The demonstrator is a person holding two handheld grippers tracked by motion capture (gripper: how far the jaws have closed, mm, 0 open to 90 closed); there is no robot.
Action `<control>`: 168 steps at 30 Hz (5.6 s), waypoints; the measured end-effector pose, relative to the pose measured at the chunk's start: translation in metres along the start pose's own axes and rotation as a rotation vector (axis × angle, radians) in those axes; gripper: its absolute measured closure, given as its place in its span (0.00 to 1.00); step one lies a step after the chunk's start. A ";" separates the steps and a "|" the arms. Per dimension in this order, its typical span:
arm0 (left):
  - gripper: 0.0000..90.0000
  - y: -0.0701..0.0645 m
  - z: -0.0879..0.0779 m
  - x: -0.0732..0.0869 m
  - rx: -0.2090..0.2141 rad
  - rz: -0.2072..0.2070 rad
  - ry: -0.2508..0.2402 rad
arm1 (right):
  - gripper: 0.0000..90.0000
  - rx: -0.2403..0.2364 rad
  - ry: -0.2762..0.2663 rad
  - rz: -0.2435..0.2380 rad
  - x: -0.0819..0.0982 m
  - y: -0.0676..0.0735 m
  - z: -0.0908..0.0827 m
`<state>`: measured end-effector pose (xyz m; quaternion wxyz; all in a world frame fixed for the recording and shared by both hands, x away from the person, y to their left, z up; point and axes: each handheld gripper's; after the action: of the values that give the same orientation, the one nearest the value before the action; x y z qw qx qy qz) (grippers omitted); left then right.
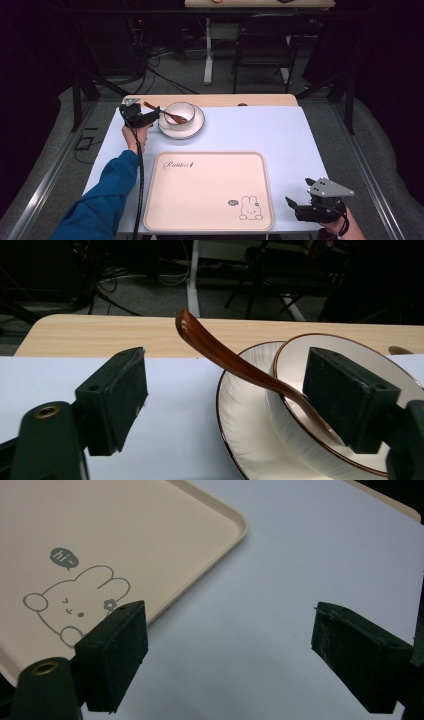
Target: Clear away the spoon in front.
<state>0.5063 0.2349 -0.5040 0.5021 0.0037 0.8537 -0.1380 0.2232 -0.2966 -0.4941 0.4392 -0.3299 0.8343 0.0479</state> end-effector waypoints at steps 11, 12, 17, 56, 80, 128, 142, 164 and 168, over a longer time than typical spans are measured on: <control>0.31 0.002 0.014 0.001 -0.005 -0.027 0.012 | 0.16 0.002 0.001 0.003 0.000 0.000 0.000; 0.33 0.002 0.014 0.001 -0.005 -0.027 0.012 | 0.16 0.002 0.001 0.002 0.000 0.000 0.000; 0.42 0.002 0.015 0.002 0.010 -0.066 -0.013 | 0.16 0.003 0.001 0.004 0.000 0.000 0.000; 0.80 -0.004 0.001 -0.004 0.113 -0.054 -0.089 | 0.16 0.008 0.005 0.001 0.000 0.000 0.000; 0.94 -0.005 -0.027 -0.026 0.251 -0.037 -0.149 | 0.16 -0.003 -0.002 -0.005 -0.003 0.000 0.003; 0.94 -0.031 -0.106 -0.074 0.329 0.253 -0.104 | 0.16 0.006 -0.025 -0.017 -0.002 0.002 0.001; 0.94 -0.033 -0.127 -0.077 0.381 0.319 -0.059 | 0.16 0.005 -0.025 -0.019 -0.002 0.002 0.001; 0.94 -0.050 -0.152 -0.075 0.471 0.422 0.016 | 0.16 0.005 -0.022 -0.017 -0.002 0.002 0.001; 0.94 -0.053 -0.157 -0.075 0.497 0.431 0.030 | 0.16 0.005 -0.023 -0.017 -0.002 0.002 0.001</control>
<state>0.4011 0.2317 -0.3554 0.4908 0.3087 0.7807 -0.2329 0.2239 -0.2939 -0.4933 0.4498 -0.3352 0.8266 0.0458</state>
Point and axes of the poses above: each handheld gripper's, and its own axes: z roughly forward along the jaws, x roughly out of its underside, y roughly to its left, and after that the axes turned 4 degrees about -z, right-handed
